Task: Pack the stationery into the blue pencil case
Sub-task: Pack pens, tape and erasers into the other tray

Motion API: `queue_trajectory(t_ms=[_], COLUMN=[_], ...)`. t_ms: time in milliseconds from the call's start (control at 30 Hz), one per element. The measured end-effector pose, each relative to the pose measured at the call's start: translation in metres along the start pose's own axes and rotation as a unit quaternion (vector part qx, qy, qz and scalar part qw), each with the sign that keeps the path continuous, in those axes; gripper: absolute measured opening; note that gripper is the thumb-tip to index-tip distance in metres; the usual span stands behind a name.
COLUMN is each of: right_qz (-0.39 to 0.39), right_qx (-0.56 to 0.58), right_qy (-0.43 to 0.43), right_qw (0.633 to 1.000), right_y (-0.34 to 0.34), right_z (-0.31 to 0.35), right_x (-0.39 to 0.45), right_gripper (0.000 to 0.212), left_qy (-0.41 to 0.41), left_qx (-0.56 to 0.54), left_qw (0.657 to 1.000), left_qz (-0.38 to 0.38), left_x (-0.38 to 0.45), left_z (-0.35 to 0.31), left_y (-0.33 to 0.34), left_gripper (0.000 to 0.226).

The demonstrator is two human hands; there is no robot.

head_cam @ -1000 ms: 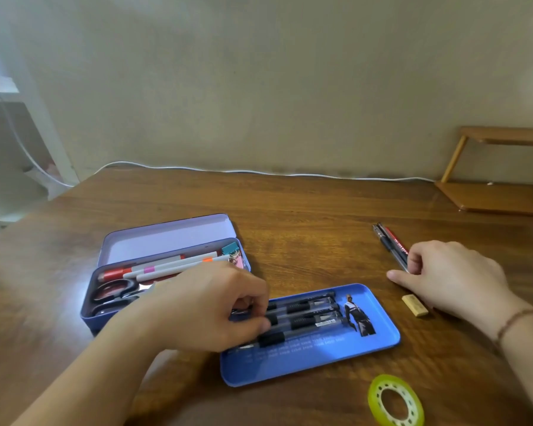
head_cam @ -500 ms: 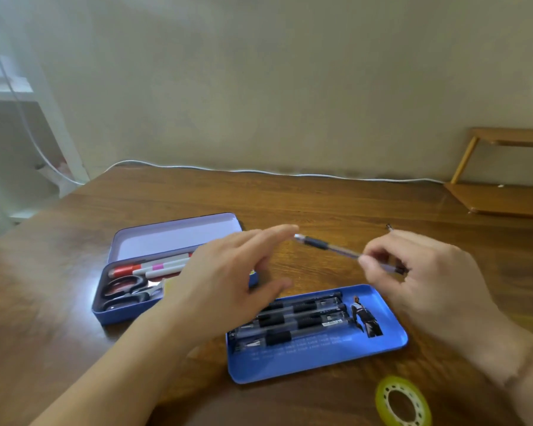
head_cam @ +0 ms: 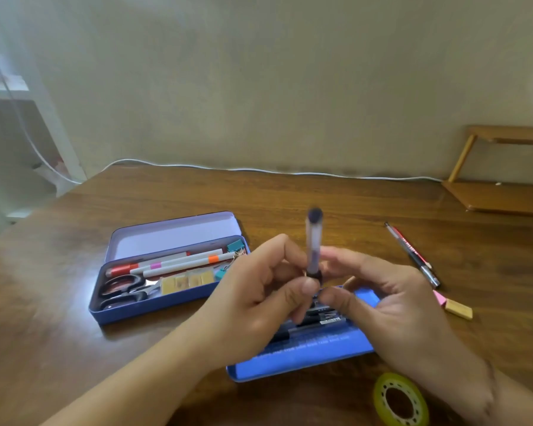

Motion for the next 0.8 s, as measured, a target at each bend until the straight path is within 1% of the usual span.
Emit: queue_trajectory(t_ms=[33, 67, 100, 133, 167, 200, 233, 267, 300, 333, 400, 467, 533, 800], right_qz=[-0.001, -0.001, -0.004, -0.011, -0.013, 0.003, 0.041, 0.092, 0.143, 0.188, 0.239, 0.250, 0.251, 0.280], right_qx=[0.003, 0.002, 0.005, 0.011, 0.011, 0.003, -0.019, -0.054, -0.095, -0.135, -0.201, -0.224, -0.224, -0.238], right_qy=[-0.008, -0.014, -0.009, 0.004, 0.017, 0.022, 0.015, -0.002, -0.029, -0.052, -0.078, -0.076, -0.074, -0.056], right_qw=[1.000, 1.000, 1.000, 1.000, 1.000, 1.000, 0.999, 0.994, 0.985, 0.971, 0.947, 0.939, 0.939, 0.928], right_y=[0.000, -0.001, -0.004, -0.009, -0.016, -0.024, -0.032, -0.037, -0.040, -0.041, -0.039, -0.034, -0.030, -0.022], right_z=[0.001, 0.002, 0.000, -0.003, -0.007, -0.010, -0.014, -0.016, -0.018, -0.021, -0.025, -0.028, -0.028, -0.024], right_x=[0.001, 0.003, 0.006, 0.009, 0.012, 0.015, 0.017, 0.018, 0.017, 0.016, 0.013, 0.009, 0.006, 0.002], right_gripper=[0.032, 0.027, 0.023, 0.021, 0.020, 0.017, 0.017, 0.019, 0.022, 0.024, 0.021, 0.014, 0.011, 0.016], left_qy=[-0.017, -0.022, -0.016, 0.000, 0.021, 0.036, 0.048, 0.057, 0.060, 0.057, 0.055, 0.064, 0.063, 0.048], left_qx=[-0.015, -0.001, 0.041, 0.109, 0.193, 0.278, 0.346, 0.389, 0.407, 0.409, 0.413, 0.424, 0.424, 0.435], left_qw=[1.000, 0.999, 0.997, 0.991, 0.976, 0.952, 0.926, 0.904, 0.892, 0.887, 0.879, 0.870, 0.870, 0.862], left_qz=[0.019, 0.040, 0.059, 0.078, 0.099, 0.120, 0.142, 0.166, 0.188, 0.205, 0.230, 0.243, 0.242, 0.254], left_x=[0.000, 0.001, 0.002, 0.004, 0.006, 0.008, 0.010, 0.010, 0.011, 0.010, 0.008, 0.007, 0.007, 0.006], left_z=[0.000, -0.002, -0.003, -0.004, -0.003, -0.002, -0.002, -0.001, -0.001, -0.001, 0.001, 0.003, 0.005, 0.004], left_y=[0.002, 0.002, 0.000, -0.006, -0.014, -0.023, -0.032, -0.039, -0.043, -0.044, -0.042, -0.040, -0.040, -0.039], left_gripper=[0.021, 0.018, 0.022, 0.031, 0.040, 0.043, 0.039, 0.032, 0.025, 0.021, 0.018, 0.017, 0.017, 0.018])
Point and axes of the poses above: each hand's wrist, its own x-axis towards the middle knuckle, its own y-axis out of the palm, z = x × y, the point moved 2 cm from there along x, towards the middle knuckle, and after that the axes turned 13 degrees about -z, right-handed, at the moved point
